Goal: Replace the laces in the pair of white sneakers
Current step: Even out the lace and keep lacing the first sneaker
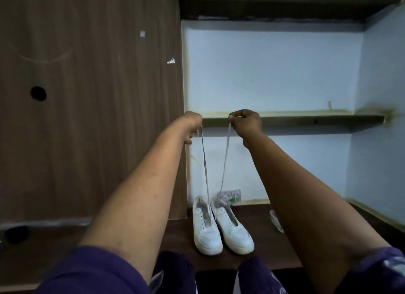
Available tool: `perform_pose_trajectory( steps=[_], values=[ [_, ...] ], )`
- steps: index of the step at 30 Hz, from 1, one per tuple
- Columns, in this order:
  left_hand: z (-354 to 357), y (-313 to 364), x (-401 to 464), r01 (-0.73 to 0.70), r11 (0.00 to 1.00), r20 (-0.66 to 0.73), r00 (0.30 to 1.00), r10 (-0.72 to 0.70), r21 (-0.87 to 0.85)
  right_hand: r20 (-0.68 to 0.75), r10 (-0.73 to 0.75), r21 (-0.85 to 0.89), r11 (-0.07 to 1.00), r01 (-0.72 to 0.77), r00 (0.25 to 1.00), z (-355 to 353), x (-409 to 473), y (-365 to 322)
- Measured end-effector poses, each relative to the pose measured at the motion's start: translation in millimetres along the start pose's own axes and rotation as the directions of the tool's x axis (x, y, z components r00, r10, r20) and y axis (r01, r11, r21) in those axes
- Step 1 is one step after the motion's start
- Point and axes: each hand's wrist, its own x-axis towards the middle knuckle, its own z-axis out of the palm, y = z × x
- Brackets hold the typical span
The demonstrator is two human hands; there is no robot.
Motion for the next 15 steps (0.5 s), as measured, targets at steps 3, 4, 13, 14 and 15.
perform_pose_trajectory(
  steps=[3,4,13,14,15],
  values=[
    [-2.4,4.8,6.6,-0.025,0.975,-0.054,0.998,0.013,-0.220,0.052,0.010,0.031,0.999,-0.011,0.999,3.0,1.4,-7.9],
    [-2.9,6.6,8.7,-0.057,0.974,-0.081,0.996,0.040,-0.218,0.074,-0.002,0.032,0.999,0.000,0.997,3.3,0.9,-9.2],
    [10.1,9.5,9.4,-0.274,0.911,-0.177,0.957,0.228,-0.309,0.128,-0.033,0.067,0.997,0.024,0.991,0.4,-3.0,-10.4],
    [14.9,6.9,10.1,-0.246,0.907,-0.123,0.969,0.216,-0.341,0.135,-0.018,0.087,0.996,0.006,0.991,0.4,-3.3,-10.2],
    [20.1,3.5,10.1,-0.211,0.912,-0.061,0.977,0.203,-0.350,0.144,-0.001,0.108,0.994,-0.015,0.990,1.0,-3.6,-10.4]
  ],
)
